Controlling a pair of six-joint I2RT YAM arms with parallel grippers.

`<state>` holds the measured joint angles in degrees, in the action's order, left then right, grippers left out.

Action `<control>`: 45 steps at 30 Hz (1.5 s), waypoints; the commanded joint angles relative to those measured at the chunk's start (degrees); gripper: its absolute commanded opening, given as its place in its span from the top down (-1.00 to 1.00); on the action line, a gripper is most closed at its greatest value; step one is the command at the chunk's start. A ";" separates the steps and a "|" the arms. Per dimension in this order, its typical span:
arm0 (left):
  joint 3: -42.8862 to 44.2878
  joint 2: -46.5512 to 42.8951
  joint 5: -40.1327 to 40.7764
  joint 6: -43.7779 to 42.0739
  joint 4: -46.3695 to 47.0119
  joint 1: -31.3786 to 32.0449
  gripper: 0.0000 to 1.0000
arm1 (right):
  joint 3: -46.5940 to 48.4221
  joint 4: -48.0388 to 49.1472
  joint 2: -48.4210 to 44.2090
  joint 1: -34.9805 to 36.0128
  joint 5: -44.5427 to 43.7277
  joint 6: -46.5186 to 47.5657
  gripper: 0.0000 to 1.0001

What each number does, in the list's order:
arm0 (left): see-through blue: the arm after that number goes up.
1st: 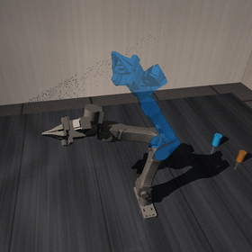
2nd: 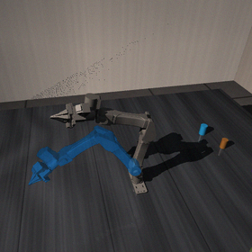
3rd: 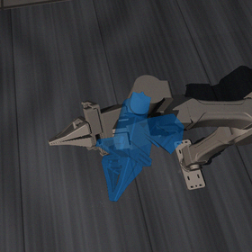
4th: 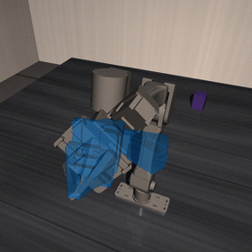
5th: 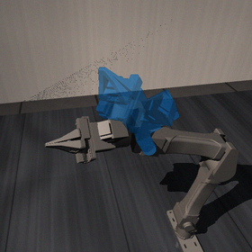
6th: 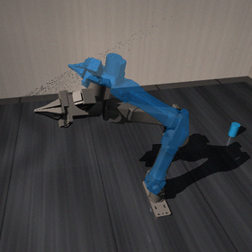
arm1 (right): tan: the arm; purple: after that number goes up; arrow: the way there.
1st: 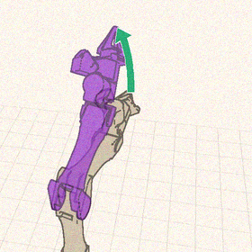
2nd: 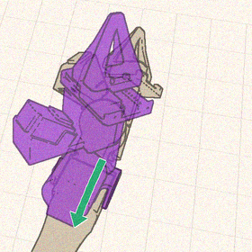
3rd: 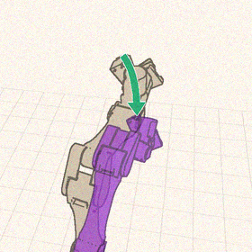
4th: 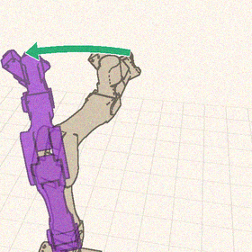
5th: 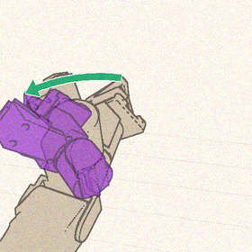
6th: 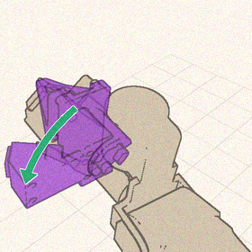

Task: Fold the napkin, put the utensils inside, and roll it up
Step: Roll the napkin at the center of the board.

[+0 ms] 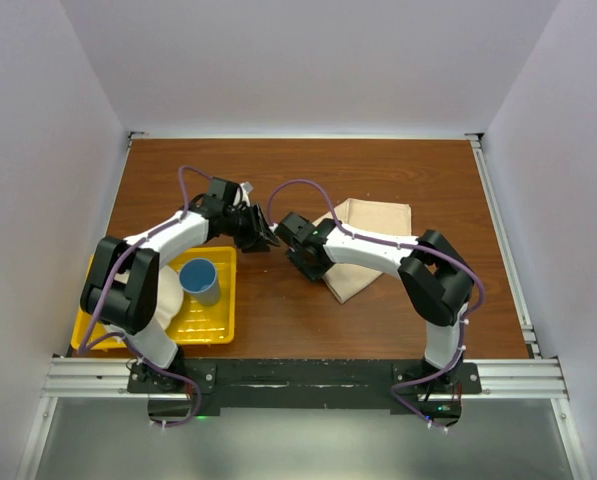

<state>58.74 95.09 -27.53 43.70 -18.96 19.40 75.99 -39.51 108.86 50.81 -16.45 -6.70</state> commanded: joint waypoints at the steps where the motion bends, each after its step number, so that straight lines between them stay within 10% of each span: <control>1: 2.26 -0.26 -1.65 -1.78 0.59 -1.91 0.11 | 1.71 -1.28 -3.04 0.17 1.24 -2.79 0.16; 45: 1.81 -0.43 -2.18 -2.48 -0.02 -2.35 0.12 | -0.49 0.75 -0.31 0.08 0.71 -0.68 0.22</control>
<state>58.74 95.09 -28.38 42.37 -18.96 17.52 73.03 -38.81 108.75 50.98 -17.67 -7.79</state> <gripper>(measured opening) 0.441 0.418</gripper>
